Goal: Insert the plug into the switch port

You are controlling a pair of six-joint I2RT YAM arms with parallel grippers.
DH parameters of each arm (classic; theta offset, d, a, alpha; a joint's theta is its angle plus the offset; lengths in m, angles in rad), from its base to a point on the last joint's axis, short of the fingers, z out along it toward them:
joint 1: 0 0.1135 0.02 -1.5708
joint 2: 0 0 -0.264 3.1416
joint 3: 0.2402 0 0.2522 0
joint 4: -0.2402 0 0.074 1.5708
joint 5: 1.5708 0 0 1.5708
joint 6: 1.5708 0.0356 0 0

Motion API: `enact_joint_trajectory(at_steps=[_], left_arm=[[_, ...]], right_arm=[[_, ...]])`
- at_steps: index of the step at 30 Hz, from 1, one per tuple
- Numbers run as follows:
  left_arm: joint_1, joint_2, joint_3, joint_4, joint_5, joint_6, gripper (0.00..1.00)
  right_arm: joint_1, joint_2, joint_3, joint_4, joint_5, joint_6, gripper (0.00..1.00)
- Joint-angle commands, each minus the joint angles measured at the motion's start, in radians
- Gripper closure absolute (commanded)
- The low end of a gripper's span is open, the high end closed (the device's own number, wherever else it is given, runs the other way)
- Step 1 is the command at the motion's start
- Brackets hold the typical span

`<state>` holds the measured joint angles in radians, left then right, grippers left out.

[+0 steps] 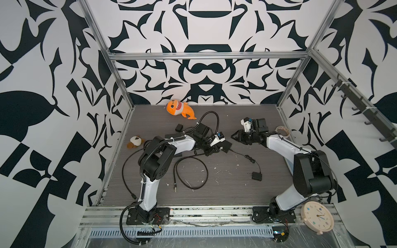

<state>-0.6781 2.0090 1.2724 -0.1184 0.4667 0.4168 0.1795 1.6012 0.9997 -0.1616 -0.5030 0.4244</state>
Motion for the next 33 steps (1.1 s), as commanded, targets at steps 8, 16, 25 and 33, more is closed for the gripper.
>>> enact_joint_trajectory(at_steps=[8, 16, 25, 33], left_arm=[[-0.007, 0.099, 0.067, -0.119, -0.158, -0.077, 0.99], [-0.008, 0.151, 0.123, -0.164, -0.224, -0.108, 1.00], [0.004, 0.155, 0.169, -0.282, -0.220, -0.161, 1.00], [0.022, 0.179, 0.210, -0.320, -0.270, -0.193, 1.00]], right_arm=[[0.082, 0.115, 0.106, 0.037, 0.235, -0.220, 0.55], [0.086, 0.230, 0.194, 0.086, 0.160, -0.251, 0.52], [0.084, 0.322, 0.252, 0.031, 0.049, -0.265, 0.51], [0.081, 0.357, 0.240, 0.008, -0.014, -0.257, 0.51]])
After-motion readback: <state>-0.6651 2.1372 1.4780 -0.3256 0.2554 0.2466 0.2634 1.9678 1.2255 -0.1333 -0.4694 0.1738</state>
